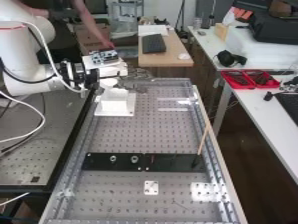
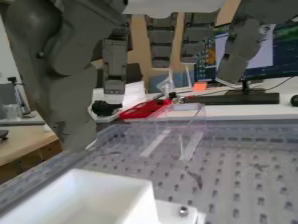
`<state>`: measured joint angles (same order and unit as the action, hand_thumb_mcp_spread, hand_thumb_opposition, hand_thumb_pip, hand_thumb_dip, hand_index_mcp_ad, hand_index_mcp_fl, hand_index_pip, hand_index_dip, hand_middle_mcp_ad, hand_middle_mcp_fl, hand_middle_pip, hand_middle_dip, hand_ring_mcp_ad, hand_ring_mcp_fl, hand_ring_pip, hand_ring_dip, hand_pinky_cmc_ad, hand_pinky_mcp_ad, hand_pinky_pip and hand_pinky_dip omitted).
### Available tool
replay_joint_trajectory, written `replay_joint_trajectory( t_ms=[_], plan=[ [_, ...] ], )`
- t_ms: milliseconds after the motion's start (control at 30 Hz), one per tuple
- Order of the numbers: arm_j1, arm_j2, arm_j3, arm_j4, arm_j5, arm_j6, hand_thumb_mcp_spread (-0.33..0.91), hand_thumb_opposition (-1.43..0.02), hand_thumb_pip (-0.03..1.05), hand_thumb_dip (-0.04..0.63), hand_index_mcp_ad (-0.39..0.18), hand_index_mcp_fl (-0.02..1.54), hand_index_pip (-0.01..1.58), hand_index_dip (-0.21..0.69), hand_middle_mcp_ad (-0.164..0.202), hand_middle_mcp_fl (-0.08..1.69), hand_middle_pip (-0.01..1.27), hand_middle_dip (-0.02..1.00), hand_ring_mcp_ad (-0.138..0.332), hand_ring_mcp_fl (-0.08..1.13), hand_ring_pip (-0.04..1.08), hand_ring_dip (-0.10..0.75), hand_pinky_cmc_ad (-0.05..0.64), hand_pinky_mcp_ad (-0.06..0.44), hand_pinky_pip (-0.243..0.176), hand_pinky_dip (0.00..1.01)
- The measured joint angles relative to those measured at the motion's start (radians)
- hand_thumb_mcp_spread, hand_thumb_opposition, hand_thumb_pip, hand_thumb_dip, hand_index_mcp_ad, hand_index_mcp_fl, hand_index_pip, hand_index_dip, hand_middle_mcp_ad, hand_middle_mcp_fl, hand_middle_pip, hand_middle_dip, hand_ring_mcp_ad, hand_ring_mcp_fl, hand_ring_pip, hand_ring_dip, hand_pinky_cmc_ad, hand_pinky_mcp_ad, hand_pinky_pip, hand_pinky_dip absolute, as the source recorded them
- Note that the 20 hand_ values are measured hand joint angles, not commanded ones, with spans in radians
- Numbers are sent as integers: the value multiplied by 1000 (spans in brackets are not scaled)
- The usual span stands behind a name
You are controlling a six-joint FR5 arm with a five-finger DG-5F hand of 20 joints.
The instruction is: Grab the smaller nut and place it in the white container
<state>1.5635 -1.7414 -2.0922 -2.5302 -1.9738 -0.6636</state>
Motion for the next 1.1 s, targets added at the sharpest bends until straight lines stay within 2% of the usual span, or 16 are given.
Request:
replay_joint_trajectory(
  t_ms=[67, 300, 400, 567, 767, 1000, 1100],
  plan=[
    [-9, 13, 17, -14, 26, 5, 375, -848, 583, 223, -204, -2, 1061, 47, 82, 2, 136, 302, 113, 0, 82, 134, 393, 311, -61, 394],
    [-51, 47, 133, -122, 149, 43, 316, -819, 583, 220, -187, -2, 958, 40, 82, 3, 136, 302, 113, 0, 79, 134, 393, 312, -61, 445],
    [-67, 54, 186, -153, 204, 74, 321, -810, 583, 208, -175, 0, 904, 40, 82, 3, 136, 302, 117, 0, 79, 134, 393, 311, -75, 473],
    [-77, 55, 253, -182, 291, 93, 290, -791, 583, 190, -164, 0, 806, 44, 80, 2, 136, 302, 120, 0, 79, 136, 393, 311, -79, 504],
    [-71, 46, 310, -236, 338, 65, 269, -791, 583, 188, -154, 0, 757, 44, 80, 5, 136, 302, 122, 0, 82, 138, 396, 314, -91, 534],
    [-65, 41, 353, -300, 330, 37, 267, -791, 583, 188, -152, 0, 724, 45, 84, 5, 136, 302, 126, 0, 79, 134, 396, 311, -91, 532],
    [-65, 41, 364, -319, 324, 30, 271, -791, 583, 190, -152, 0, 709, 47, 84, 5, 136, 302, 129, 0, 79, 134, 419, 311, -89, 532]
  ],
)
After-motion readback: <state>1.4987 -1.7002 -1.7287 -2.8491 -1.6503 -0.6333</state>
